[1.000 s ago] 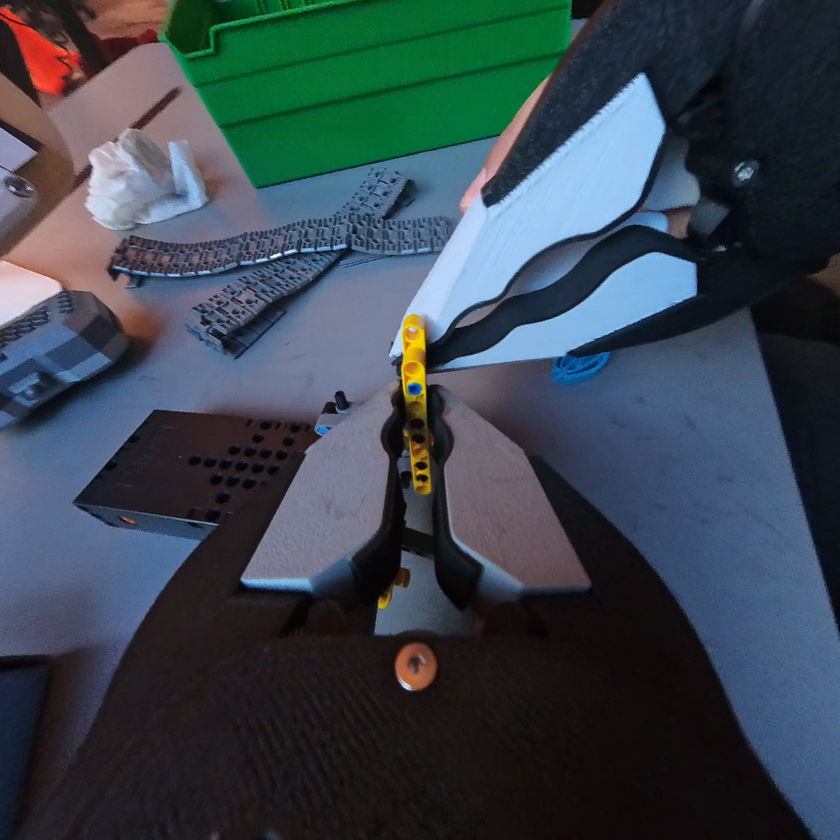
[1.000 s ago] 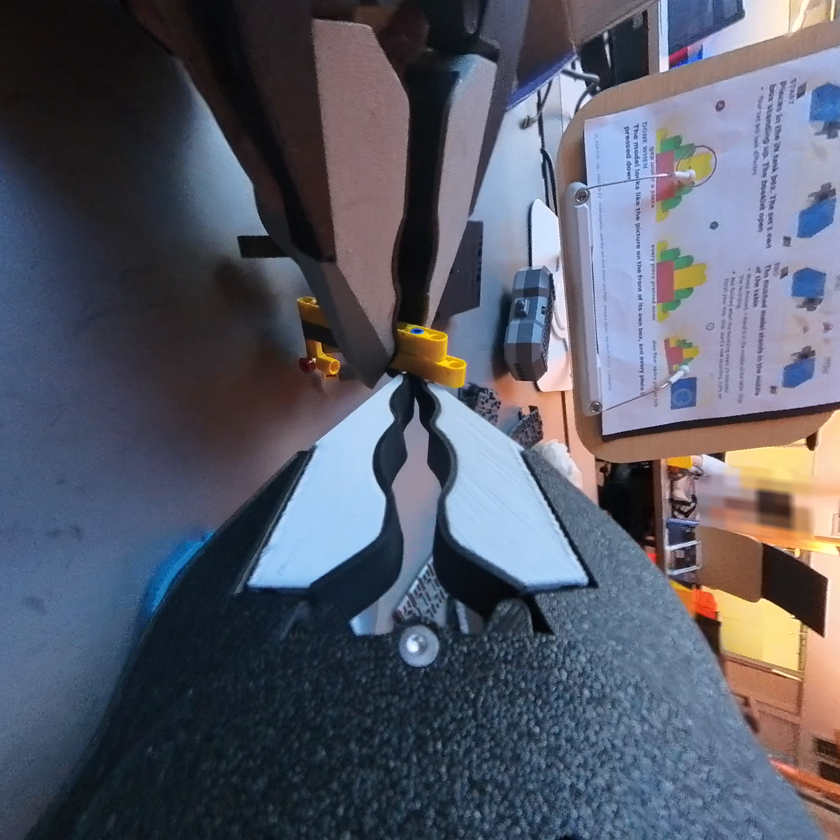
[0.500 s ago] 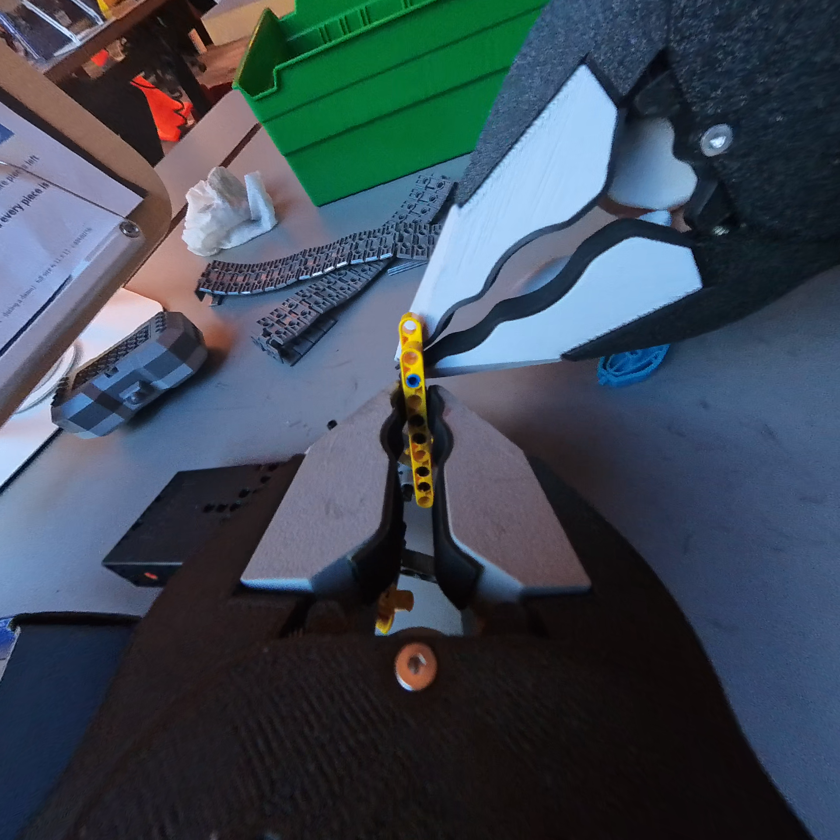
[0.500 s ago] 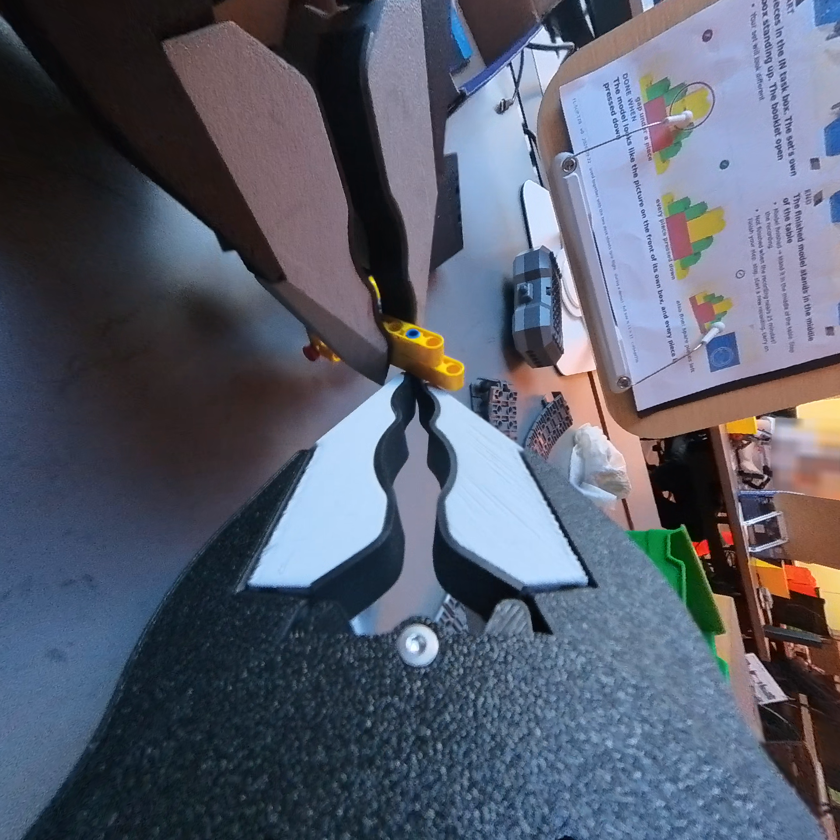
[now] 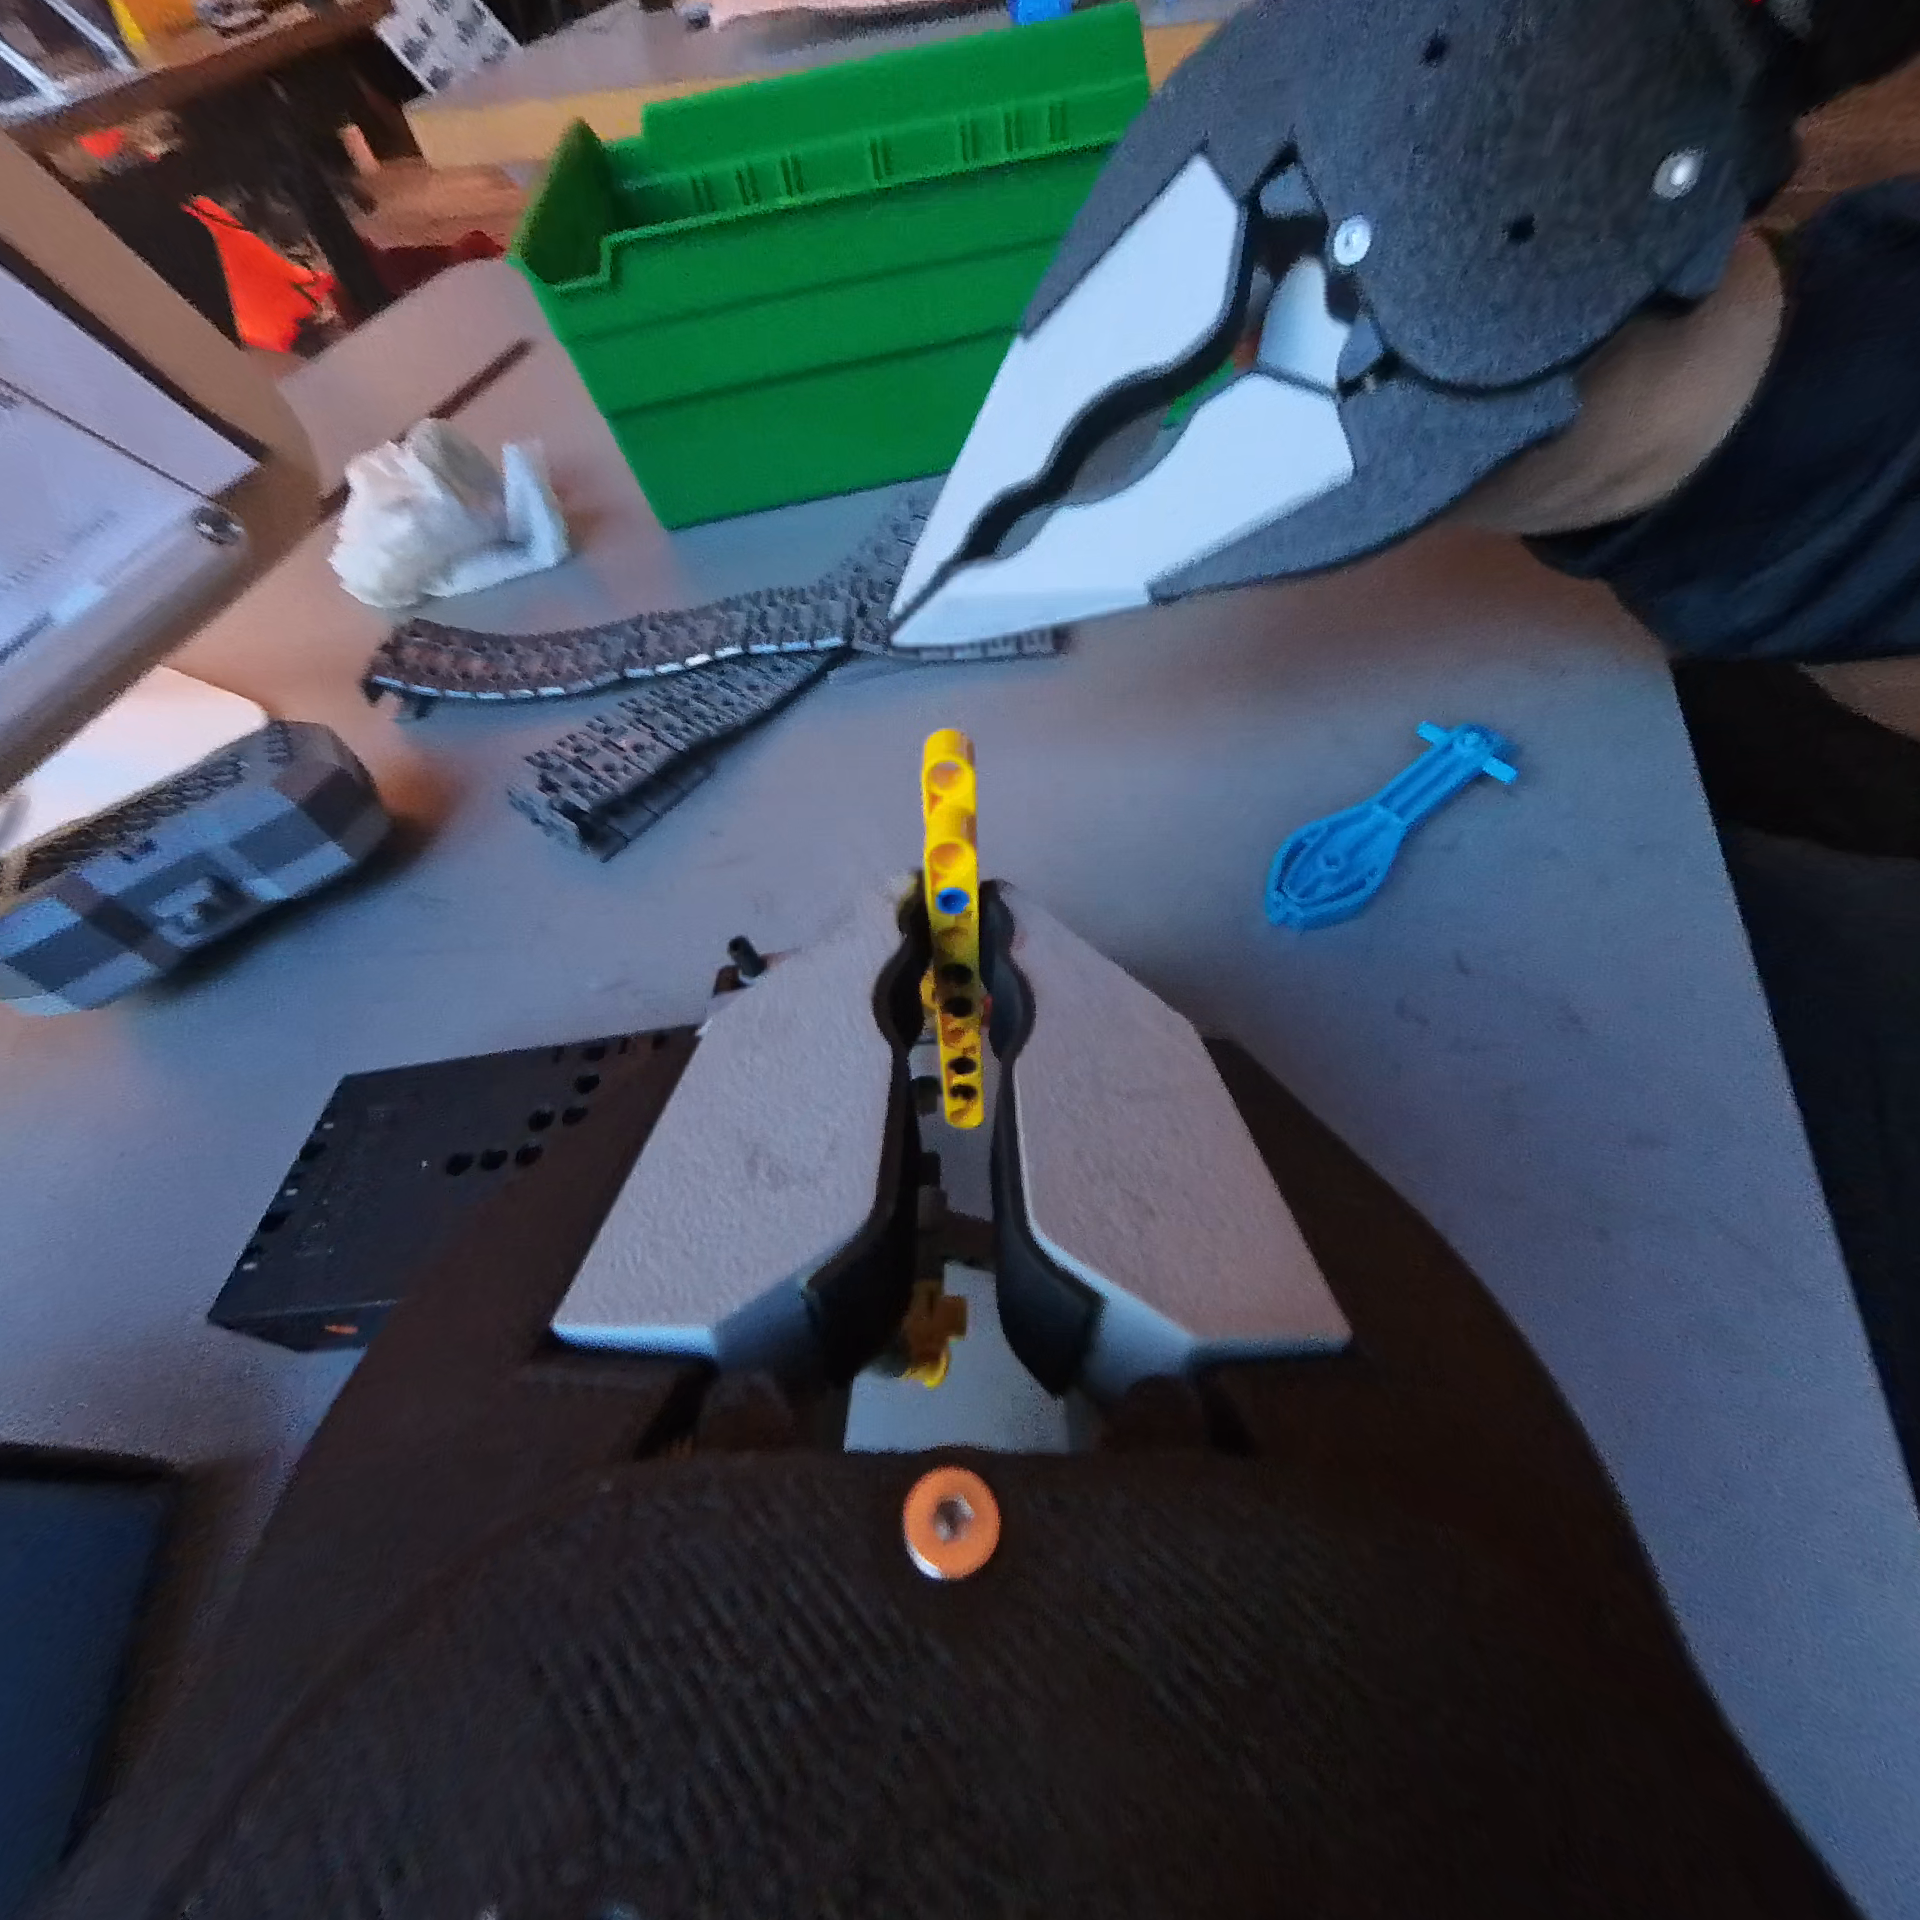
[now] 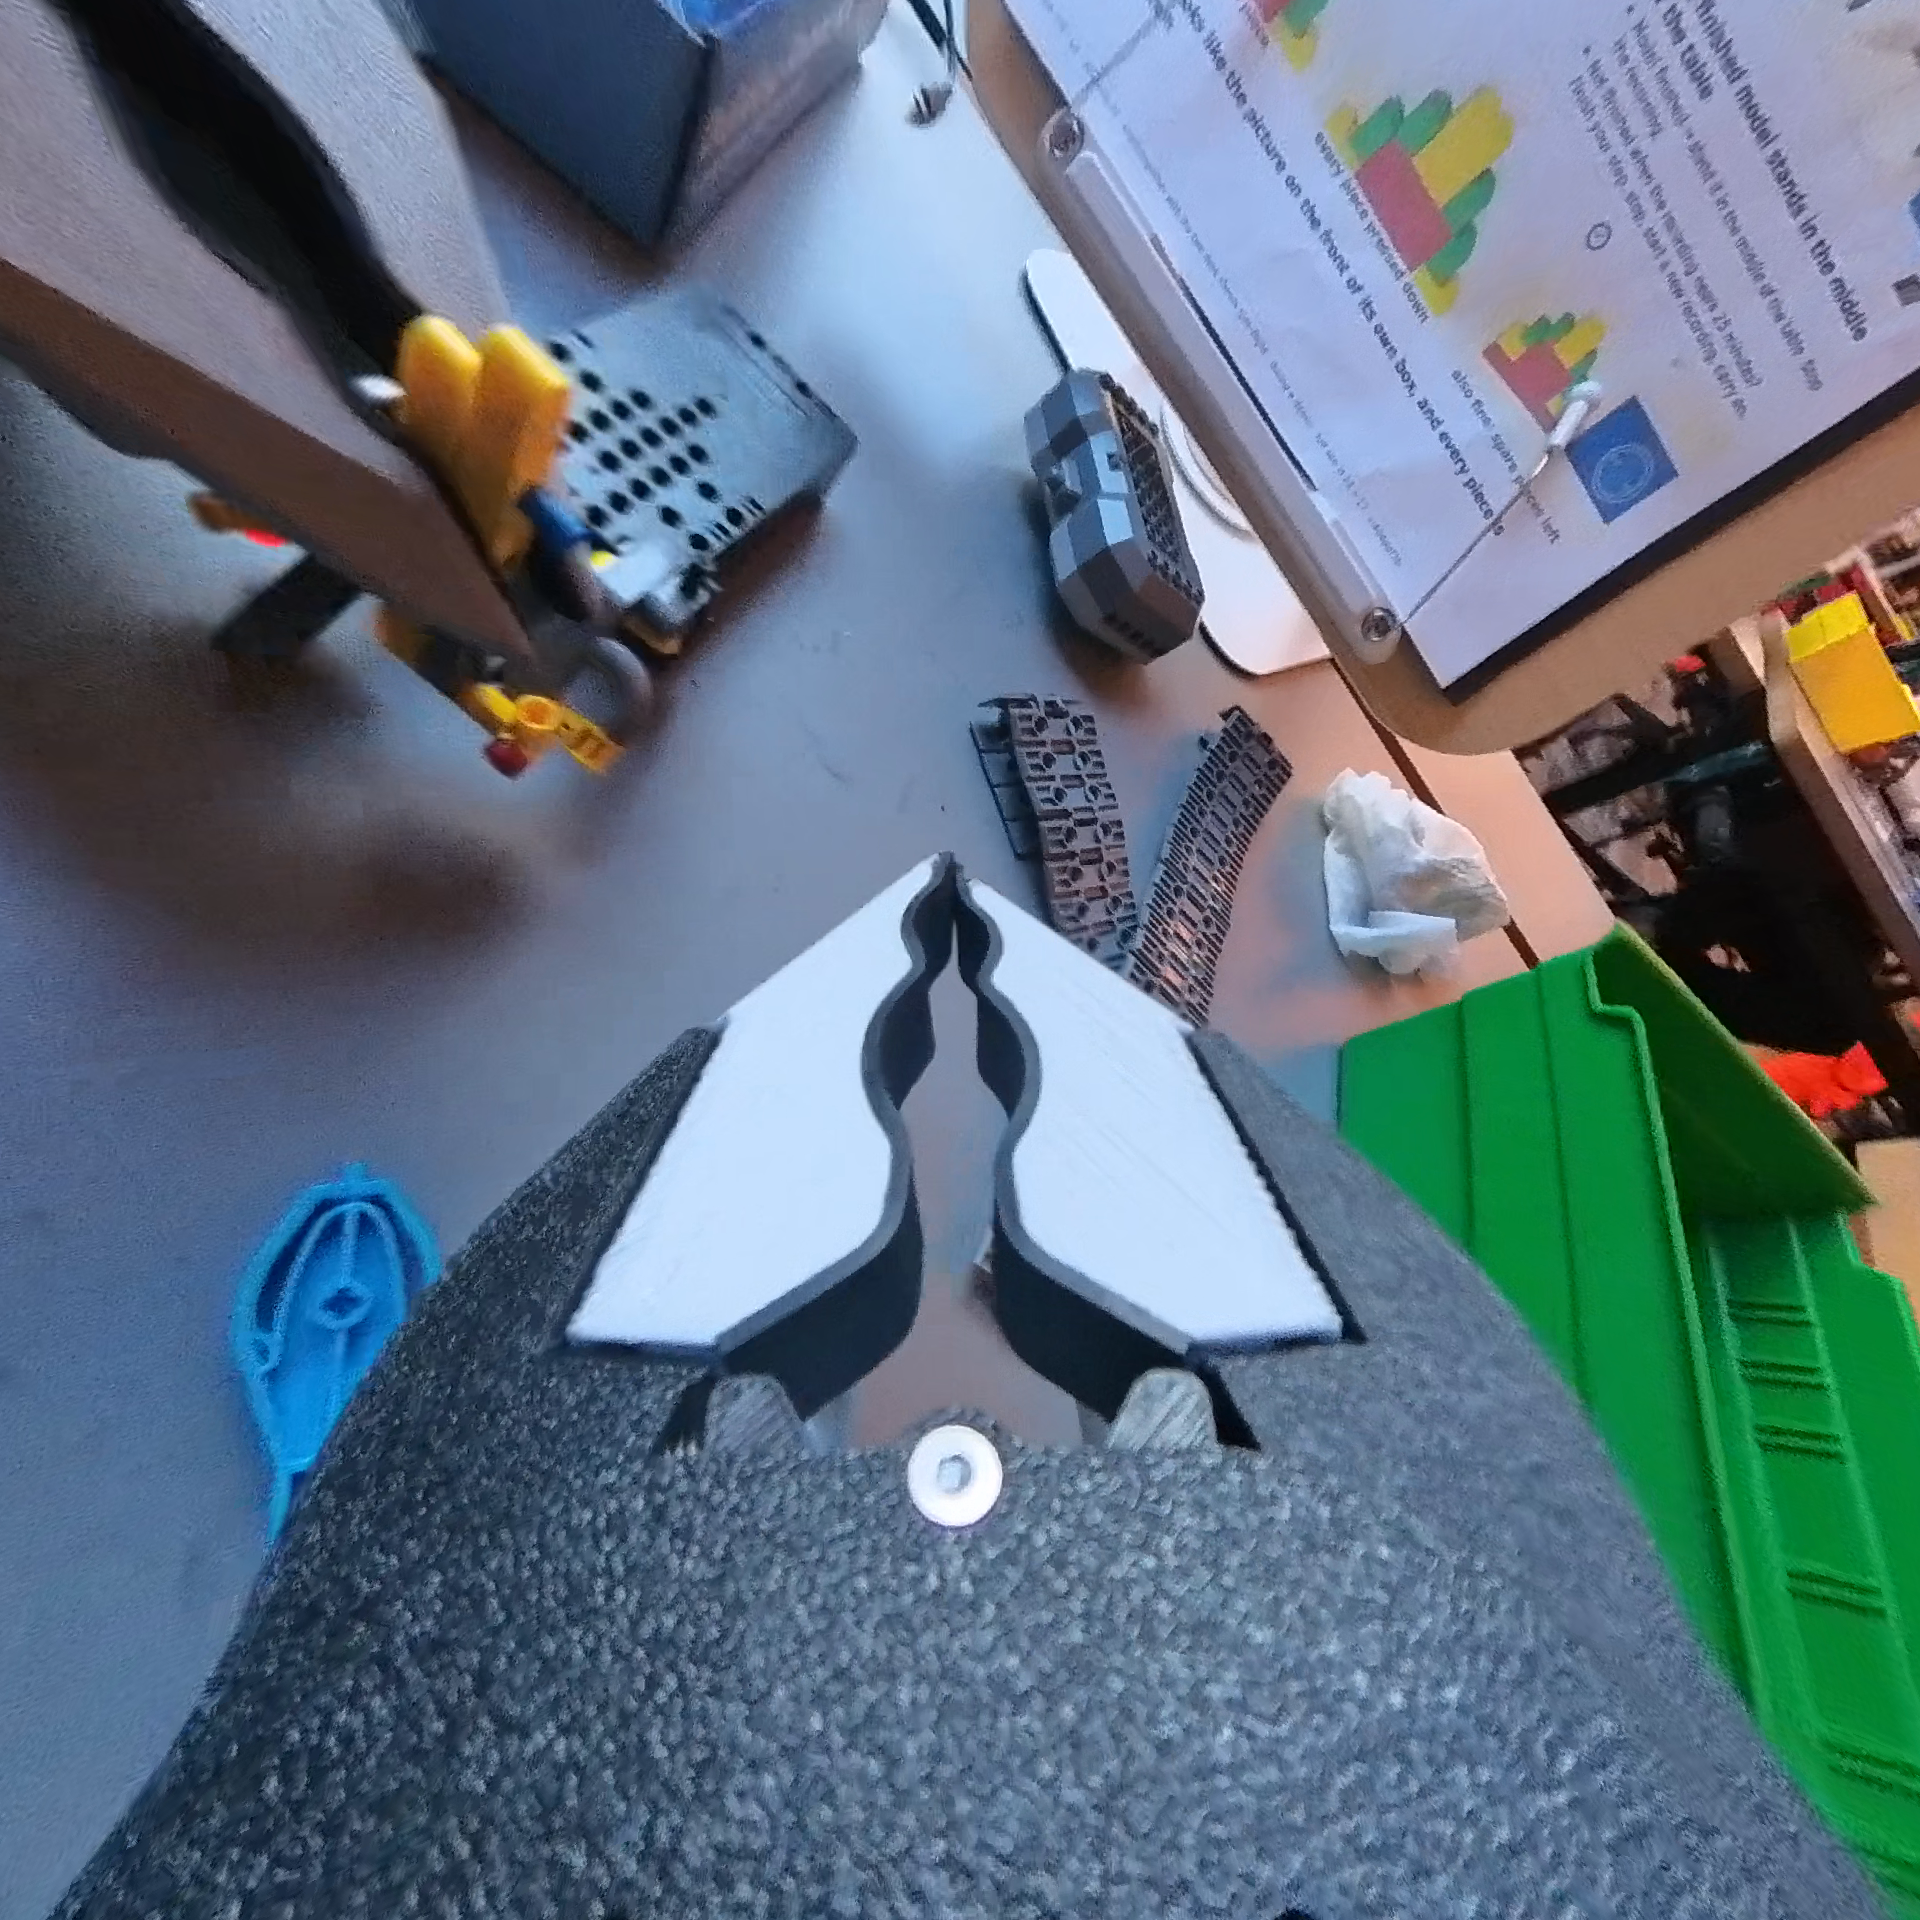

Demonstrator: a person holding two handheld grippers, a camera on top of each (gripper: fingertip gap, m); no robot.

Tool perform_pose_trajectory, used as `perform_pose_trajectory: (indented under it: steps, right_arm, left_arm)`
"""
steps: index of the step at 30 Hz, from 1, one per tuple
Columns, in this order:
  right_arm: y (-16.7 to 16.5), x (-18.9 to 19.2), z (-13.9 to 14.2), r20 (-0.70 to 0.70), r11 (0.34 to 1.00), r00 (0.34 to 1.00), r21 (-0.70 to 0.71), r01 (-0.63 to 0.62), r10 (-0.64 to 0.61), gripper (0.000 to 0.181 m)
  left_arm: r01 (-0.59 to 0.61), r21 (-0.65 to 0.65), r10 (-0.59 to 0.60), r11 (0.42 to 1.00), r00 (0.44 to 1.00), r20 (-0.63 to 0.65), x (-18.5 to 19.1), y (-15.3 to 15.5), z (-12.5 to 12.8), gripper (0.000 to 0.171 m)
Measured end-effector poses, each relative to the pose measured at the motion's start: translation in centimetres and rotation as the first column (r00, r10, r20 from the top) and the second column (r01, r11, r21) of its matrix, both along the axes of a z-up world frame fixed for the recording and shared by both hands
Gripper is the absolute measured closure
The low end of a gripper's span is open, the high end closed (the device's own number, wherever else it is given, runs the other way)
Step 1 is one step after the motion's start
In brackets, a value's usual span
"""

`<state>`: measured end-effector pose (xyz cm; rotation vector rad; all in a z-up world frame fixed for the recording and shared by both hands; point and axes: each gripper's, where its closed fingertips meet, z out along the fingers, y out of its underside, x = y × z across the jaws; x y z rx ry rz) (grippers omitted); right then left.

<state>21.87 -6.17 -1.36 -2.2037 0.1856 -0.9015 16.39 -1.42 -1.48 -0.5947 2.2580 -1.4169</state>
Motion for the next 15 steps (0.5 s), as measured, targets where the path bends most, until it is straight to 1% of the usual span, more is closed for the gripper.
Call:
perform_pose_trajectory:
  steps: [2,5,8,10,12,15]
  right_arm:
    - [0.1,-0.6,-0.3,0.000,1.000,1.000,-0.004,-0.020,0.020,0.181]
    - [0.3,-1.3,-1.3,-0.043,0.999,0.999,-0.018,-0.027,0.026,0.181]
    - [1.4,-2.3,-0.8,-0.095,0.996,0.994,0.071,-0.048,0.055,0.181]
    - [2.2,-3.1,-0.4,-0.126,0.989,0.988,0.127,-0.073,0.089,0.181]
    - [3.1,-4.1,0.2,-0.133,0.978,0.981,0.169,-0.120,0.144,0.173]
    - [3.8,-5.3,1.2,-0.093,0.967,0.978,0.192,-0.169,0.189,0.172]
  left_arm:
    - [0.005,-0.001,-0.005,1.000,1.000,-0.017,-0.1,0.1,-0.5,0.166]
    - [0.012,-0.029,-0.013,0.999,1.000,-0.019,0.3,0.0,-0.2,0.166]
    - [0.040,-0.017,-0.040,0.999,0.998,-0.046,0.1,-0.1,-0.9,0.166]
    - [0.049,-0.039,-0.051,0.998,0.998,-0.047,0.1,-0.1,-0.7,0.166]
    - [0.074,-0.074,-0.078,0.995,0.995,-0.054,-0.2,-0.2,-0.3,0.166]
    - [0.159,-0.206,-0.174,0.966,0.983,-0.059,-0.9,-0.2,1.2,0.166]
